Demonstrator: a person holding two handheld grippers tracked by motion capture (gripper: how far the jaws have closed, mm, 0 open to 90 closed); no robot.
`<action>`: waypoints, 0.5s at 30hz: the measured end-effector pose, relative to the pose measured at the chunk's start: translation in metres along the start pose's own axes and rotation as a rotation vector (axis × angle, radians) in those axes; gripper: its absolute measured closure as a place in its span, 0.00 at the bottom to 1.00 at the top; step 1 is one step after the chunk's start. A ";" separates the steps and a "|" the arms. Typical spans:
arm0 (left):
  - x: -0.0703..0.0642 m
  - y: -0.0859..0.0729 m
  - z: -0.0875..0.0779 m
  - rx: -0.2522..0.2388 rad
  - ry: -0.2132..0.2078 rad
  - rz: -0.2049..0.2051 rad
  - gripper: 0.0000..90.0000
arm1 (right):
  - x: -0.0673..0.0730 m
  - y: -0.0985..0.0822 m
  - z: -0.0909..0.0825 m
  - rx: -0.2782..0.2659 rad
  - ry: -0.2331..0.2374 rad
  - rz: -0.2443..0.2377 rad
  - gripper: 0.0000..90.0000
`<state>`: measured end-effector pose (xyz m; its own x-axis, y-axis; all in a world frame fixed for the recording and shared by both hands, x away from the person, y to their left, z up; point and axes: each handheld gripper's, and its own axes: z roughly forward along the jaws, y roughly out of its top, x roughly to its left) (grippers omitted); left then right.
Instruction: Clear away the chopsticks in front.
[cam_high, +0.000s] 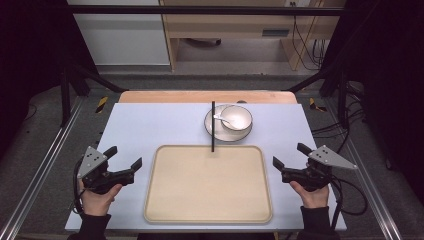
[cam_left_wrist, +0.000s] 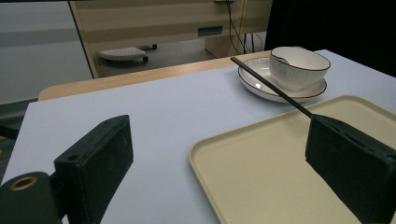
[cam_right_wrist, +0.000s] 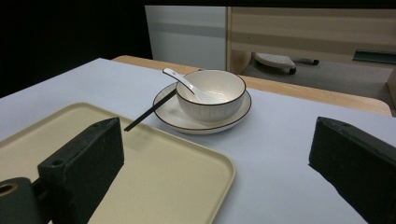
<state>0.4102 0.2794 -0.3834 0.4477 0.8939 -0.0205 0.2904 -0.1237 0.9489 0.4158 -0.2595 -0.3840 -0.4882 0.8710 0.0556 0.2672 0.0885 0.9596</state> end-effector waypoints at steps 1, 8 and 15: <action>0.000 0.000 0.000 0.001 0.001 0.000 0.08 | 0.000 0.000 0.000 0.004 -0.001 0.001 0.04; -0.002 0.001 0.002 0.021 0.000 0.003 0.08 | -0.001 -0.002 -0.001 0.006 -0.010 0.006 0.04; -0.007 0.004 0.008 0.035 0.001 0.010 0.08 | -0.003 -0.003 -0.001 0.019 -0.010 0.012 0.04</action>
<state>0.4149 0.2692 -0.3820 0.4500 0.8930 -0.0111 0.3153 -0.1473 0.9375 0.4155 -0.2625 -0.3867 -0.4760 0.8771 0.0644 0.2890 0.0868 0.9534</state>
